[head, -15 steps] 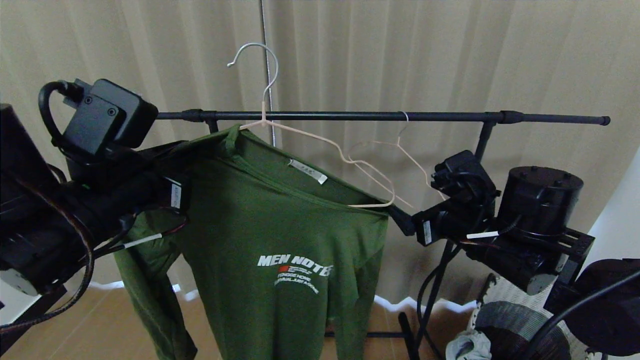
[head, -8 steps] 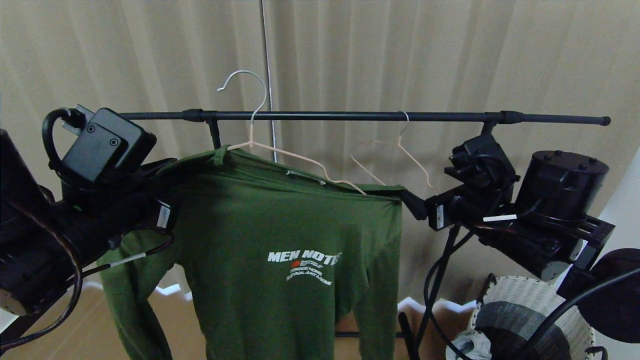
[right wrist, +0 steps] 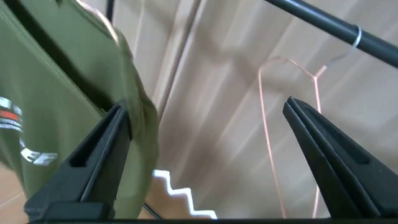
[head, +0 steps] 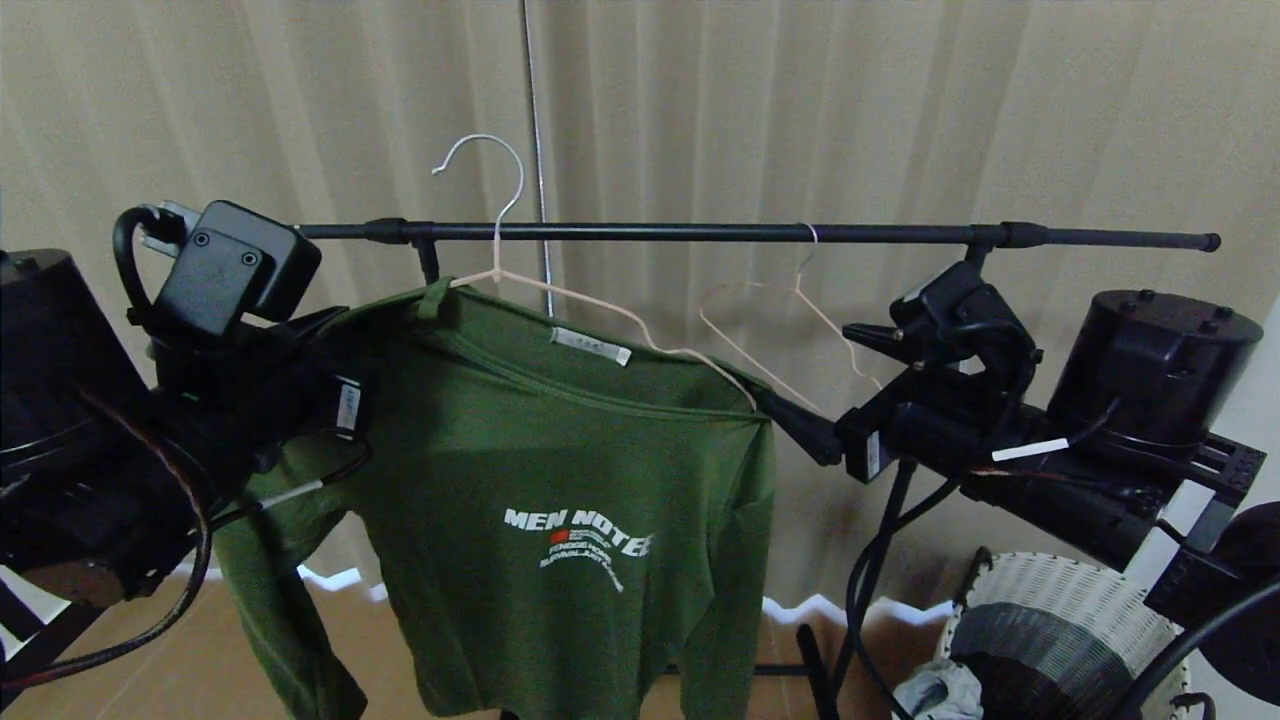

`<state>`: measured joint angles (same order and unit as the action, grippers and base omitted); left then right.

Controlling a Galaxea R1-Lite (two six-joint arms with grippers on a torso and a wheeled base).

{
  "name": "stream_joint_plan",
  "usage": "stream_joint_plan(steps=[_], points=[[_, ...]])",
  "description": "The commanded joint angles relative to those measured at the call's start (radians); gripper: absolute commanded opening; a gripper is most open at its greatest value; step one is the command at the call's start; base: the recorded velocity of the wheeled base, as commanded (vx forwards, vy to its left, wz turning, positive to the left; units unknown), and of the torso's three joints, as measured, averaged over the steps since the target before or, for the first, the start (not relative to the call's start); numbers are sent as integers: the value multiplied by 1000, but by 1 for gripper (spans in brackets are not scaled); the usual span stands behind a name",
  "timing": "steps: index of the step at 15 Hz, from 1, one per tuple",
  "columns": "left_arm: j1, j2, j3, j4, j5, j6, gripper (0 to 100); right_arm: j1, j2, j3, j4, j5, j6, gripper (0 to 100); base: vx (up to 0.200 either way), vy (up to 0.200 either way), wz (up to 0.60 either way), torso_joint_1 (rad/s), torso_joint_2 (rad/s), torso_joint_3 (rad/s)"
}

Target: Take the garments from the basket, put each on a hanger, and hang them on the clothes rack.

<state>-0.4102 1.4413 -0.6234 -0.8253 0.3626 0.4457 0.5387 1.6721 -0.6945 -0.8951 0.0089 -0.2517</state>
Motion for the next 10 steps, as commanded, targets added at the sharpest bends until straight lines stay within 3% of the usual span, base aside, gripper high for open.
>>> stream_joint_plan(steps=[1, 10], points=[[-22, 31, -2, -15, 13, -19, 0, 15, 0, -10, -1, 11, -3, 100, 0, 0, 0, 0, 0, 0], [-85, 60, 1, -49, 10, -67, 0, 98, 24, -181, 122, 14, -46, 100, 0, 0, 0, 0, 0, 0]])
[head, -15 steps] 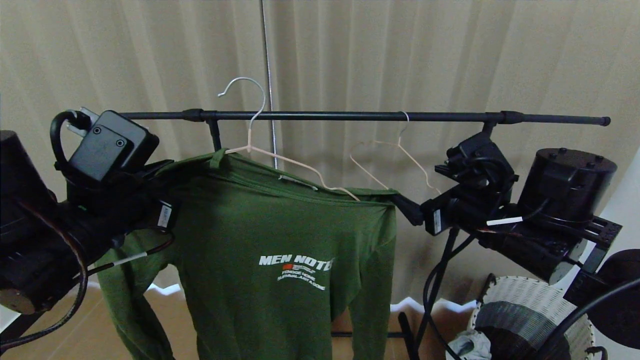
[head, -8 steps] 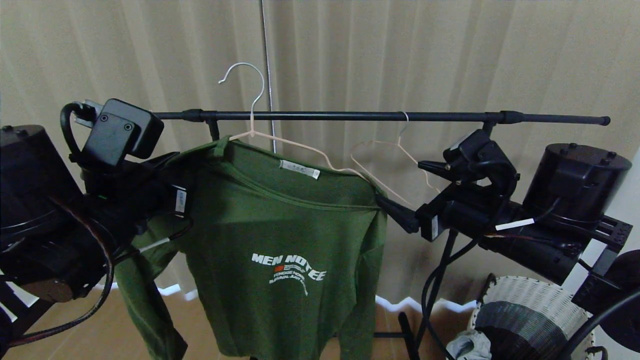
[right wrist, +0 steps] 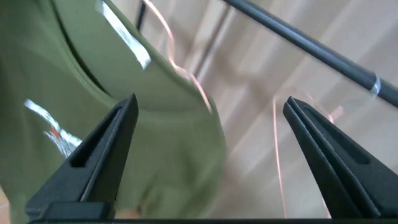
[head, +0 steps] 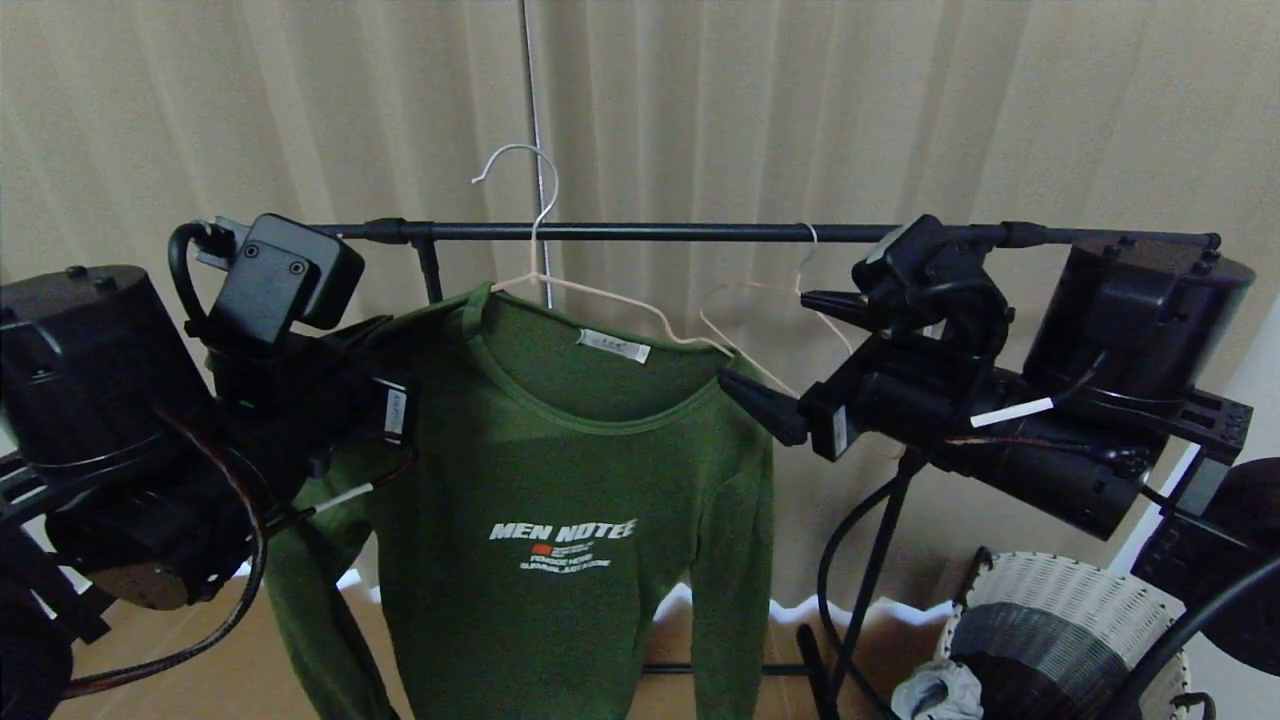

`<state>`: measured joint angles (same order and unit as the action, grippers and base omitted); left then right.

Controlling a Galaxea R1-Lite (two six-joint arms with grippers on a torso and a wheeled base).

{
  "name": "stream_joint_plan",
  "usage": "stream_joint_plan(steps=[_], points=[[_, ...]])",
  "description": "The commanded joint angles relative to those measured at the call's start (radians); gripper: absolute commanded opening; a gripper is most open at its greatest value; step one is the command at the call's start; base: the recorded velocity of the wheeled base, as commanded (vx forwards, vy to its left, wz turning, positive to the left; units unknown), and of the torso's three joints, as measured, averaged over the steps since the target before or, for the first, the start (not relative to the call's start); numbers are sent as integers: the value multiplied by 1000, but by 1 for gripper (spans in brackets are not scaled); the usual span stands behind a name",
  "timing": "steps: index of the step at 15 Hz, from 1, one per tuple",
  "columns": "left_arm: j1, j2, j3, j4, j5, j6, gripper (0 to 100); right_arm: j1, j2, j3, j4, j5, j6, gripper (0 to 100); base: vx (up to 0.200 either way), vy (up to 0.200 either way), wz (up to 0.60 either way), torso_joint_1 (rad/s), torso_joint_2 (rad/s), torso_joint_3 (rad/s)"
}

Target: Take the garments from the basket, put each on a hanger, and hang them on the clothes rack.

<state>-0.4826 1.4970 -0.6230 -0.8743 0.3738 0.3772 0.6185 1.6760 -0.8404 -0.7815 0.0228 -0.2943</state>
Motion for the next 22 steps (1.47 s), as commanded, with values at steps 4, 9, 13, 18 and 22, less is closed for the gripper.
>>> stream_joint_plan(steps=[4, 9, 13, 18, 22], points=[[-47, 2, 6, -31, -6, -14, 0, 43, 96, -186, 117, -9, -39, 100, 0, 0, 0, 0, 0, 0], [-56, -3, 9, -31, -7, -3, 0, 41, 180, -318, 172, -43, -42, 100, 0, 0, 0, 0, 0, 0], [-57, -1, 25, -55, -7, -1, 0, 43, 203, -342, 182, -43, -59, 100, 0, 0, 0, 0, 0, 0], [-79, -1, 40, -60, -7, 0, 0, 55, 220, -348, 180, -43, -77, 0, 0, 0, 0, 0, 0, 0], [-82, -3, 42, -60, -7, -1, 0, 58, 219, -348, 180, -43, -77, 0, 0, 0, 0, 0, 0, 0]])
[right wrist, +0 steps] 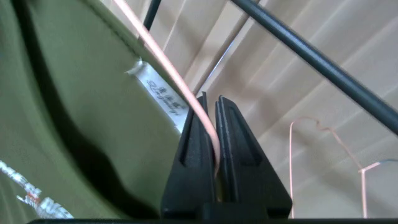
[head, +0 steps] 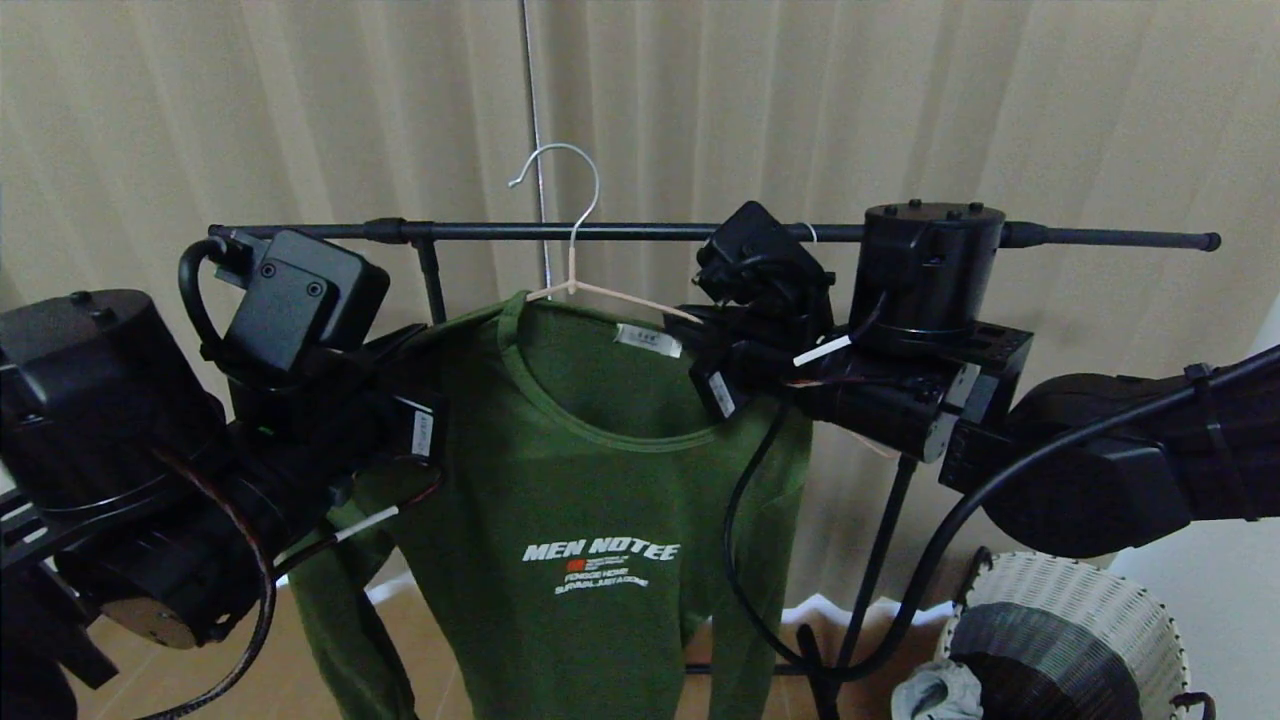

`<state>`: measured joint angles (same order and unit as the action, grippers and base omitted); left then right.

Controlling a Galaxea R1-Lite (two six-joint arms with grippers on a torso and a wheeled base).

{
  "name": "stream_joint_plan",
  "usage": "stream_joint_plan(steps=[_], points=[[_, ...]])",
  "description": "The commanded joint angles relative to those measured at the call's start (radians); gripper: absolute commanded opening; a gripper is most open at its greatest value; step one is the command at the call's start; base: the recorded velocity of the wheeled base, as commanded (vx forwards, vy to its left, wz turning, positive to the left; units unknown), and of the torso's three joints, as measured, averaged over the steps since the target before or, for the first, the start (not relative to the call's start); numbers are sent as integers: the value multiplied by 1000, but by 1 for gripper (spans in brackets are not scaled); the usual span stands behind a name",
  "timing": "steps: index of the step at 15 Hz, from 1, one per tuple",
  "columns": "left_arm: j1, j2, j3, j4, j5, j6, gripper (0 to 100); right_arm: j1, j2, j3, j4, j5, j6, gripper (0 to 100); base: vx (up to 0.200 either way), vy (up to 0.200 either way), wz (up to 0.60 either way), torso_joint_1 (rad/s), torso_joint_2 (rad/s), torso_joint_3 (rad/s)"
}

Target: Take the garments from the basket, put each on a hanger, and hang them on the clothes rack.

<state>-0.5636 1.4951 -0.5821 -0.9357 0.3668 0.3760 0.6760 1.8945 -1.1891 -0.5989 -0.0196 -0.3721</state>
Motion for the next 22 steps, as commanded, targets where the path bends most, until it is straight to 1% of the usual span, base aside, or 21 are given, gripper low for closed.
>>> stream_joint_plan(steps=[1, 4, 8, 9, 12, 13, 14, 18, 19, 22], points=[[-1, 1, 1, 2, 0, 0, 0, 1, 0, 0, -4, 0, 1, 0, 0, 0, 0, 0, 0, 0], [1, 1, 11, -14, 0, 0, 0, 1, -9, 8, -13, -34, 2, 0, 0, 0, 0, 0, 0, 0], [-1, -15, 28, -17, -2, -5, 0, 14, -31, 8, -16, -59, 4, 0, 0, 0, 0, 0, 0, 0], [-1, -19, 30, -15, -2, -3, 100, 14, -32, 8, -16, -59, 4, 0, 0, 0, 0, 0, 0, 0], [-2, -26, 48, -17, -17, -3, 100, 11, -35, 8, -42, -62, 4, 0, 0, 0, 0, 0, 0, 0], [-1, -36, 56, -17, -37, -6, 100, 8, -37, 11, -53, -66, 4, 0, 0, 0, 0, 0, 0, 0], [2, -64, 73, -17, -74, -6, 100, -9, -54, 20, -58, -79, 4, 0, 0, 0, 0, 0, 0, 0], [5, -159, 159, -17, -131, -11, 100, -55, -135, 103, -59, -83, 6, 0, 0, 0, 0, 0, 0, 0], [8, -176, 173, -17, -131, -9, 100, -67, -153, 121, -61, -83, 6, 0, 0, 0, 0, 0, 0, 0], [68, -196, 226, -17, -132, -5, 100, -93, -218, 177, -94, -83, 4, 0, 0, 0, 0, 0, 0, 0]])
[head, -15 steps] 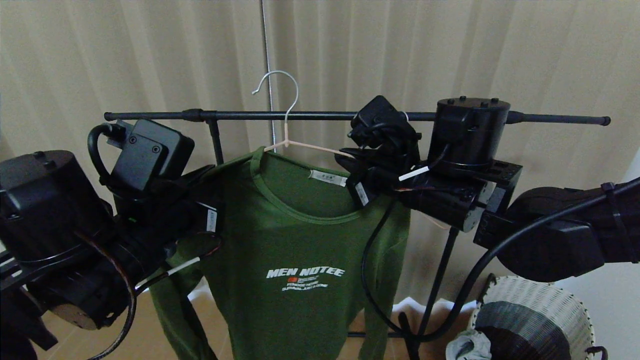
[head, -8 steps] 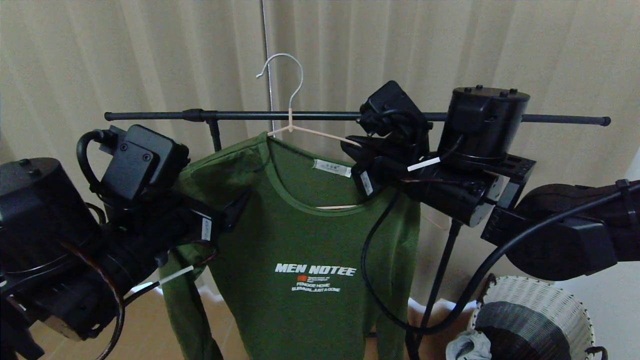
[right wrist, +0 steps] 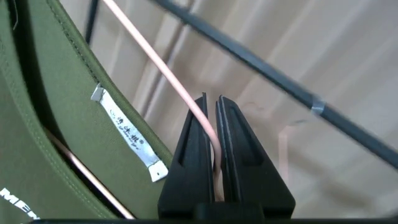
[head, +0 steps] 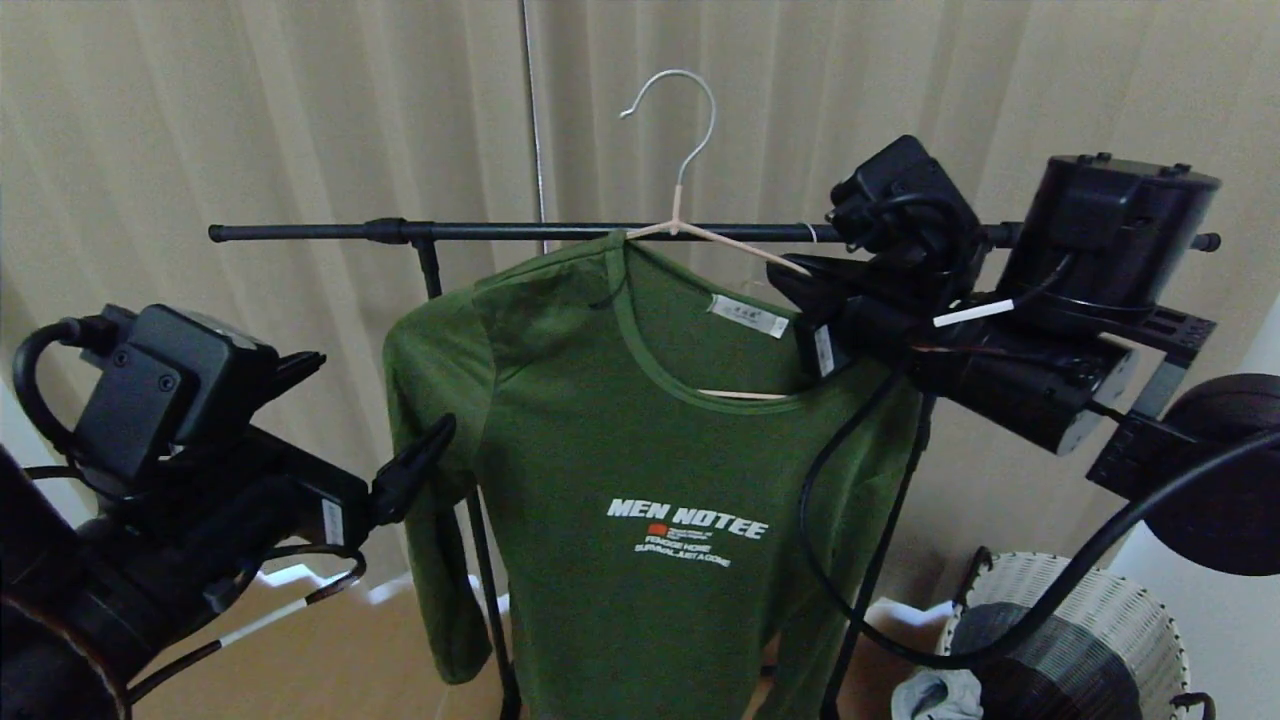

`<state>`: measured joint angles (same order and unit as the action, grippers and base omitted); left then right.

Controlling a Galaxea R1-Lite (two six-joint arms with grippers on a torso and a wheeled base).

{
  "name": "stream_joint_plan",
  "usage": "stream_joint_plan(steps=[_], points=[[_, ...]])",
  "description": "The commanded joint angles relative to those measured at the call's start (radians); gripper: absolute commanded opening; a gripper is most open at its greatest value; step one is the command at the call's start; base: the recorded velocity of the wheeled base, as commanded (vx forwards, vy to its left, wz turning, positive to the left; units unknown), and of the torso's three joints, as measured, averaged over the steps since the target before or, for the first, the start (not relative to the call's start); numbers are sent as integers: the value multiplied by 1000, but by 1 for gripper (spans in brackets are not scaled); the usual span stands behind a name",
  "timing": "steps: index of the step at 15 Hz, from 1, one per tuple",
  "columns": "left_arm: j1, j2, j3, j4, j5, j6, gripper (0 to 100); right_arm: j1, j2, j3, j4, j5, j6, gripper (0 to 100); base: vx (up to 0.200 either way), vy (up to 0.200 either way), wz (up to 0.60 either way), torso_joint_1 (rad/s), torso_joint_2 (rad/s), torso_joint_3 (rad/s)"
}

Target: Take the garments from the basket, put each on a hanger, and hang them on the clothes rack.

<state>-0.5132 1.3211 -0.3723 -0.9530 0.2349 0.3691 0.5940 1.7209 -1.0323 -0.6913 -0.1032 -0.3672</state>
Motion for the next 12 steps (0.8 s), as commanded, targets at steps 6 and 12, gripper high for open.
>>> stream_joint_plan(steps=[6, 12], points=[[99, -11, 81, -1, -78, -33, 100, -3, -150, 103, -14, 13, 1, 0, 0, 0, 0, 0, 0, 0], [145, 7, 56, 0, -167, -45, 0, 32, -179, 126, -17, 13, -1, 0, 0, 0, 0, 0, 0, 0]])
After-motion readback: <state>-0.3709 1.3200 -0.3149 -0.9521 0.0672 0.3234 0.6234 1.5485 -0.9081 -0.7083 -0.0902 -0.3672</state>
